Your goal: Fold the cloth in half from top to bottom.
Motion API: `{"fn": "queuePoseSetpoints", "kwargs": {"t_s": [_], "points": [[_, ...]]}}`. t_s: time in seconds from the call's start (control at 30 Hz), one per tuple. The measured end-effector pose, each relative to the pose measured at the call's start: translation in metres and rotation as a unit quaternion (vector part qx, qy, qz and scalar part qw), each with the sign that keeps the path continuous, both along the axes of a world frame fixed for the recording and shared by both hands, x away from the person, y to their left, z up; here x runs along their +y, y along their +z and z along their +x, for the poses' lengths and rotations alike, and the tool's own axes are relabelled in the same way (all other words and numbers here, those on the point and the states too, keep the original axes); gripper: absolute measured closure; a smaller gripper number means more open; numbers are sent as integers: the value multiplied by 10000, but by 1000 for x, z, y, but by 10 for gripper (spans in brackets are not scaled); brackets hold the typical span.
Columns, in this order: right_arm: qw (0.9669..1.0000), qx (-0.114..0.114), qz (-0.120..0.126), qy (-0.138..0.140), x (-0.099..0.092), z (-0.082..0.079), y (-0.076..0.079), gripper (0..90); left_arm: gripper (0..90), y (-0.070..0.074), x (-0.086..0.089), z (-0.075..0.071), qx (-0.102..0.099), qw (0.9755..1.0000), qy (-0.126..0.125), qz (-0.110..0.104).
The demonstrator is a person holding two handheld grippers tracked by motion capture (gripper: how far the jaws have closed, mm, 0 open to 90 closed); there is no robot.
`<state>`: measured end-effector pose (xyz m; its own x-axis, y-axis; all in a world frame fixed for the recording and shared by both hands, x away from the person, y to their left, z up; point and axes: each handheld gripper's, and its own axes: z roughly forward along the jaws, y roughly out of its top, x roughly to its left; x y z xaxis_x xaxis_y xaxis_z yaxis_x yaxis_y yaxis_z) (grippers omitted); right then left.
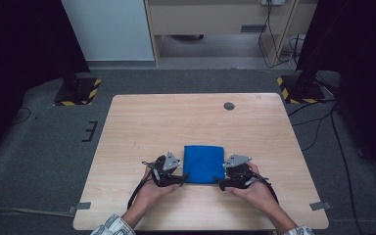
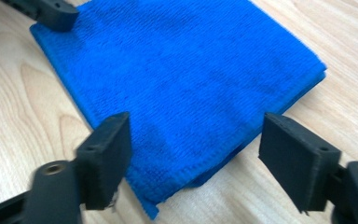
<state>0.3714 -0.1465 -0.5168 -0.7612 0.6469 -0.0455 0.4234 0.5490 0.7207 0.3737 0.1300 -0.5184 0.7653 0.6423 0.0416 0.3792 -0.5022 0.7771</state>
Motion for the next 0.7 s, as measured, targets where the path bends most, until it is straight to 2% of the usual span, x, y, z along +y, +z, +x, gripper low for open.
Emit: {"fn": "queuePoseSetpoints", "kwargs": {"t_s": [0.2,0.4,0.53,0.7], "points": [[9999,-106,105,-25,0,4,5,157,231,4,1,3,55,9998,158,-146],[9998,-32,161,-124,0,11,9,126,148,8,1,9,156,9992,241,-267],[9996,61,152,-227,1,17,11,122,106,12,-2,11,200,9991,164,-335],[9995,59,158,-279,2,24,14,120,95,18,-3,18,200,9988,198,-396]]}}
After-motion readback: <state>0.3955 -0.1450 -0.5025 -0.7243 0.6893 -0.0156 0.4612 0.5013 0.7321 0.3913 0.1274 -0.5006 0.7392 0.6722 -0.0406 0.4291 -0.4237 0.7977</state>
